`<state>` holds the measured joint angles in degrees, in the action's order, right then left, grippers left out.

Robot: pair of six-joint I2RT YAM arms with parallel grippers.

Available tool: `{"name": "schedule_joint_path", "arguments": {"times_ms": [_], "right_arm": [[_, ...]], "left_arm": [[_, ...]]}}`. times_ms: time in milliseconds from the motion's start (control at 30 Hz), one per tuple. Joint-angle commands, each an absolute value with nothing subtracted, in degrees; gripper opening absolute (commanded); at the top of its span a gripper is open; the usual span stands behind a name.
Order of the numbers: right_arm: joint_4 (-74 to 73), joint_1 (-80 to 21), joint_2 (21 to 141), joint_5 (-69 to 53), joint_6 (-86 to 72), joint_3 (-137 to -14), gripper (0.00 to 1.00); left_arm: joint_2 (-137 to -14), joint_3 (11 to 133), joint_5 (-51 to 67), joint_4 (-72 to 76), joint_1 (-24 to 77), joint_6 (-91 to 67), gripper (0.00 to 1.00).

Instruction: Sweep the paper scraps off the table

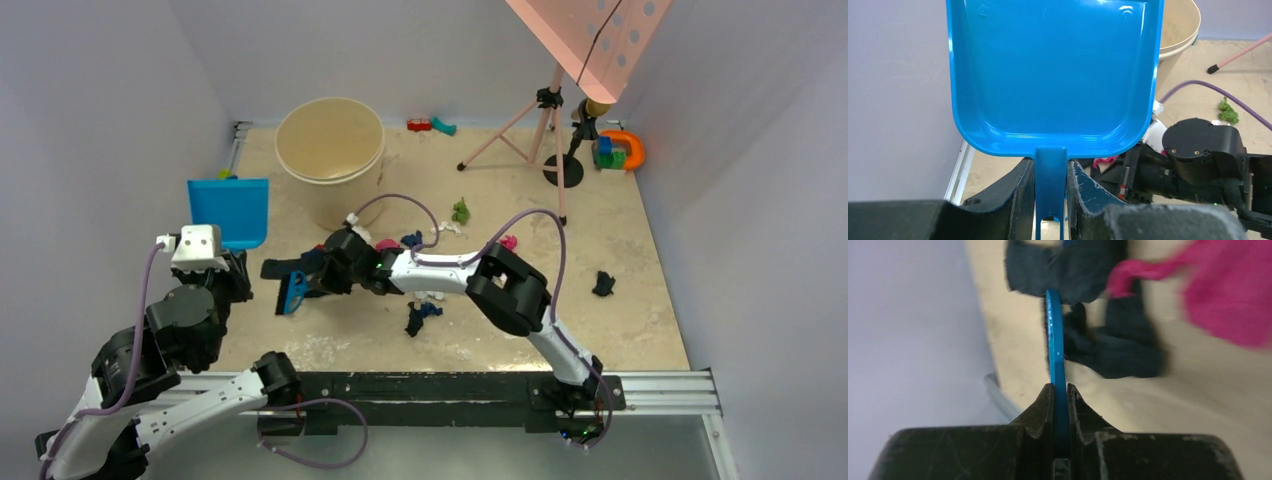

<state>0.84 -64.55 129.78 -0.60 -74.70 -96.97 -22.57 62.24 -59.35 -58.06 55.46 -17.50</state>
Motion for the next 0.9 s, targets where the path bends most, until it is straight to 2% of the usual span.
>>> {"name": "schedule_joint_path", "arguments": {"times_ms": [0,233,400,533,667,867], "right_arm": [[-12.4,-62.6,118.9,13.4,-79.3,-89.2,0.0],[-20.6,-55.8,98.9,18.2,-68.3,-71.5,0.0],[-17.5,-55.3,90.7,16.3,-57.1,-69.2,0.0],[-9.8,-55.3,91.5,9.7,-50.3,-71.9,0.0],[-2.4,-55.3,97.9,1.7,-48.1,-77.6,0.0],[7.4,-54.7,107.3,1.9,-53.9,-80.6,0.0]], "left_arm": [[-23.0,61.5,-59.0,-54.4,55.2,-16.4,0.15],[-24.3,61.1,-57.4,-54.8,55.2,-17.4,0.14],[-24.6,60.6,-56.3,-55.3,55.1,-18.2,0.14],[-25.2,60.5,-56.1,-55.4,55.1,-18.3,0.14],[-25.7,60.2,-56.1,-55.6,55.0,-18.5,0.14],[-25.5,59.5,-56.2,-55.6,54.9,-18.6,0.13]]}}
